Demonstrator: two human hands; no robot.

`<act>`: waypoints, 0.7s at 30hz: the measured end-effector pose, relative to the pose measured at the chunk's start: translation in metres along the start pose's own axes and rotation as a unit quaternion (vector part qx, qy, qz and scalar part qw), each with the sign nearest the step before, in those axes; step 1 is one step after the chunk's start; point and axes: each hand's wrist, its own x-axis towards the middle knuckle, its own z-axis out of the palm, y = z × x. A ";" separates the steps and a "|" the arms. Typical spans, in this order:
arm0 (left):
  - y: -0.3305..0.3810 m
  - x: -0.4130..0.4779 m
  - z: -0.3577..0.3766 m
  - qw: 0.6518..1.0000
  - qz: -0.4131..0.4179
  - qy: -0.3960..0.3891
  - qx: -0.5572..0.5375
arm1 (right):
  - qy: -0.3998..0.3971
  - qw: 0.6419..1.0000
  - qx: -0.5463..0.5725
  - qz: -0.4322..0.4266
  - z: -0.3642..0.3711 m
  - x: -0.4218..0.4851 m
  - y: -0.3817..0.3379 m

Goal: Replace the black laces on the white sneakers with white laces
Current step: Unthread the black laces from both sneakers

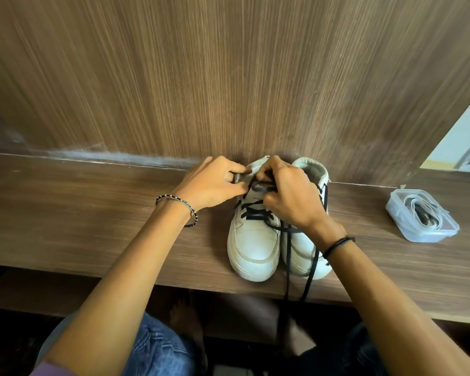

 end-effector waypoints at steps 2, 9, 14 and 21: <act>-0.002 -0.002 -0.003 1.000 -0.004 -0.001 0.000 | 0.018 0.994 0.102 0.037 0.003 0.004 0.001; -0.009 -0.008 -0.014 1.000 -0.021 -0.007 -0.015 | 0.029 0.792 0.572 0.210 0.009 0.014 -0.012; -0.010 -0.011 -0.018 0.999 -0.026 -0.012 -0.040 | 0.073 0.537 0.801 0.254 -0.008 0.026 -0.002; -0.006 -0.015 -0.010 0.999 -0.009 -0.004 0.034 | -0.006 0.807 0.569 0.157 -0.016 0.013 0.002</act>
